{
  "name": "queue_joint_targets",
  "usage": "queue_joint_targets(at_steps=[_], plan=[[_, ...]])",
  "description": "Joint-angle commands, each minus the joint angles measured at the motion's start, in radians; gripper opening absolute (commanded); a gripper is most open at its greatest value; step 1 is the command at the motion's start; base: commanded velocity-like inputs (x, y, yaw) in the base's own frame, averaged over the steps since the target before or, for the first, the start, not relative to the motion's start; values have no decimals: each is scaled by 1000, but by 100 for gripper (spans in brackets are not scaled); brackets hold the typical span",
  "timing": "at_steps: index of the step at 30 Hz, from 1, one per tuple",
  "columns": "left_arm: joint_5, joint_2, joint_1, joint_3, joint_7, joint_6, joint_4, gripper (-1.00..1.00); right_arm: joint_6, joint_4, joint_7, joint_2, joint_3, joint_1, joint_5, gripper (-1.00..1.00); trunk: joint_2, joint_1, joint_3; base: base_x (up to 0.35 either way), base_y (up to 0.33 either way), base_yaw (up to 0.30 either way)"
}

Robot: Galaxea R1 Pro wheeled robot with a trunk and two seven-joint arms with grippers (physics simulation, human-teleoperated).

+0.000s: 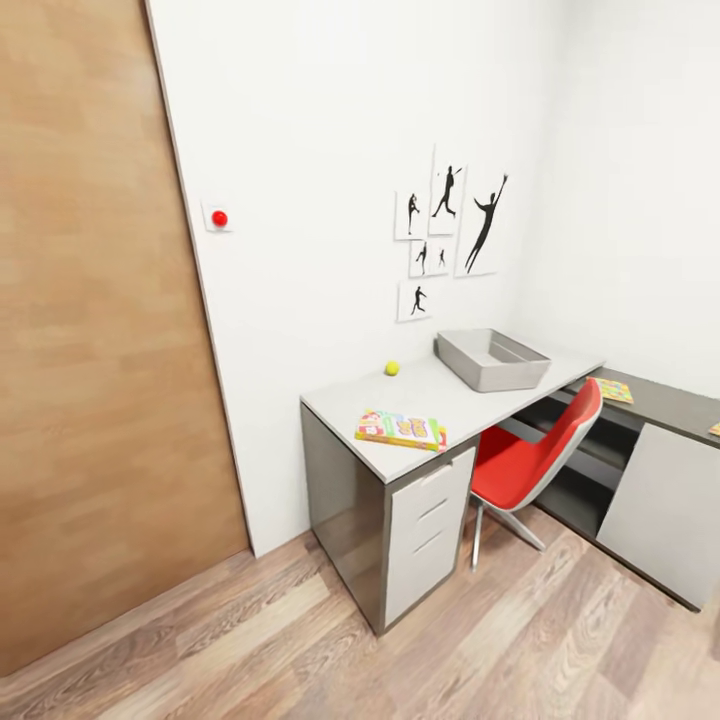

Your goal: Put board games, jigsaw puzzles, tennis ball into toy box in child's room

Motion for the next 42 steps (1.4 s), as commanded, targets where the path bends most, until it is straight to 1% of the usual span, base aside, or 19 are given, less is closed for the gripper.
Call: queue_joint_targets(at_steps=[1,3,4,9,10,15,18,19,21,23,24,26,27,30,34,42], plan=[[8,0,0,3,0,7,-2,100,6,-2,0,0,-1,-1,-7,100,-1,0,-1,0,0,-287],[8,-14,-47,3,1,45,-2,100,45,-3,0,-5,-1,-55,-18,100,-1,0,-1,0,0,-287],[8,-14,-47,3,1,45,-2,100,45,-3,0,-5,-1,-55,-18,100,-1,0,-1,0,0,-287],[9,-43,-167,3,4,132,-2,100,138,-5,-1,-10,-1,-182,-31,100,-1,0,-1,0,0,-287],[9,-43,-167,3,4,132,-2,100,138,-5,-1,-10,-1,-182,-31,100,-1,0,-1,0,0,-287],[11,-64,-280,6,25,210,-2,100,215,-6,-1,-9,-1,-292,-36,100,-1,0,-1,0,0,-287],[14,-76,-336,15,37,251,-3,100,252,-8,-1,-9,-1,-352,-38,100,-1,0,-1,0,0,-287],[14,-76,-336,15,37,251,-3,100,252,-8,-1,-9,-1,-352,-38,100,-1,0,-1,0,0,-287],[25,-84,-364,20,42,270,-8,100,274,-9,0,-9,-1,-390,-39,100,-1,0,-1,0,0,-287],[44,-89,-385,23,45,283,-19,100,295,-9,-1,-10,-1,-425,-39,100,-1,0,-1,0,0,-287],[44,-89,-385,23,45,283,-19,100,295,-9,-1,-10,-1,-425,-39,100,-1,0,-1,0,0,-287],[67,-92,-399,25,47,291,-32,100,316,-10,-1,-12,-1,-460,-41,100,-1,0,-1,0,0,-287],[91,-93,-408,26,49,297,-44,100,336,-10,0,-20,-2,-493,-47,100,-1,0,-1,0,0,-287],[115,-95,-417,27,50,301,-57,100,357,-10,0,-43,-3,-528,-65,100,-1,0,-1,0,0,-287],[132,-97,-422,28,50,304,-73,100,371,-22,0,-67,-2,-553,-86,100,-1,0,-1,0,0,-287],[143,-102,-425,29,44,306,-84,100,378,-52,0,-72,-2,-560,-97,100,-1,0,-1,0,0,-287]])
